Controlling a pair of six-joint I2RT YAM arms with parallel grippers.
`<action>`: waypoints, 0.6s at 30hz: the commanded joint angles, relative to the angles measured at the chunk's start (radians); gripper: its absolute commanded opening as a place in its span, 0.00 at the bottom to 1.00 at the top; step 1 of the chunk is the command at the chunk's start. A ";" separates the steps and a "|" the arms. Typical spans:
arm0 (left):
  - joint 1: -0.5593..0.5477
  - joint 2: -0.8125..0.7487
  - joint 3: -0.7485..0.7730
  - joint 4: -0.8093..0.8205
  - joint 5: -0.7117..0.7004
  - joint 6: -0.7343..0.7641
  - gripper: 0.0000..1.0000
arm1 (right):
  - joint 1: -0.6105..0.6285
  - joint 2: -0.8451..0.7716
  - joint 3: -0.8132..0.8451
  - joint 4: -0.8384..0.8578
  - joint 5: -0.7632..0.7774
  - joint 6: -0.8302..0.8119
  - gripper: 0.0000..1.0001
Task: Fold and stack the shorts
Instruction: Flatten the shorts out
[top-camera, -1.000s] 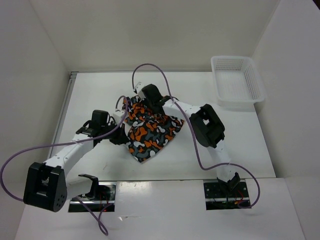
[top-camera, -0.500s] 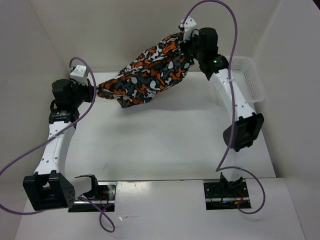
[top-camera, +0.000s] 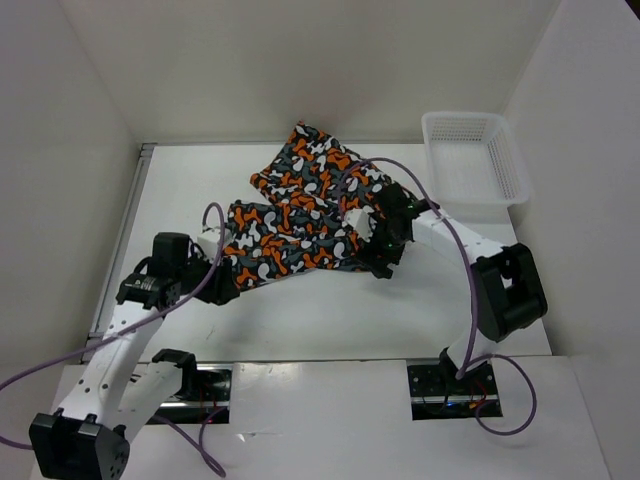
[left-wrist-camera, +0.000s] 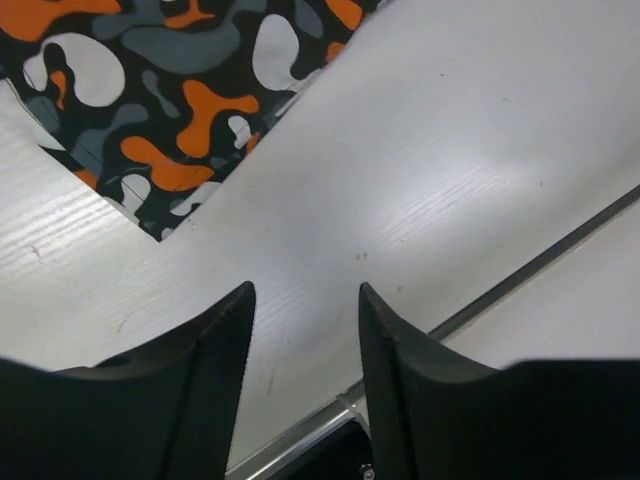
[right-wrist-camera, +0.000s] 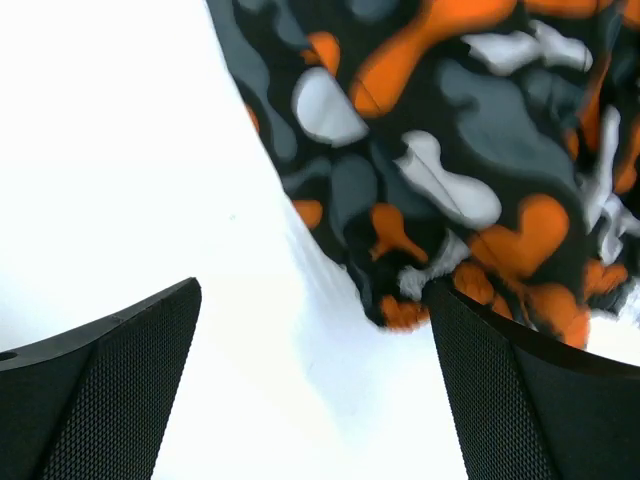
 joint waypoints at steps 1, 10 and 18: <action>-0.020 -0.022 -0.015 -0.072 -0.004 0.002 0.55 | -0.060 -0.122 0.055 0.026 0.034 0.020 0.99; -0.029 0.110 -0.126 0.165 -0.201 0.002 0.81 | -0.022 -0.089 0.069 0.125 0.086 0.026 0.99; -0.029 0.262 -0.156 0.327 -0.280 0.002 0.85 | -0.022 0.040 0.035 0.320 0.219 -0.035 0.96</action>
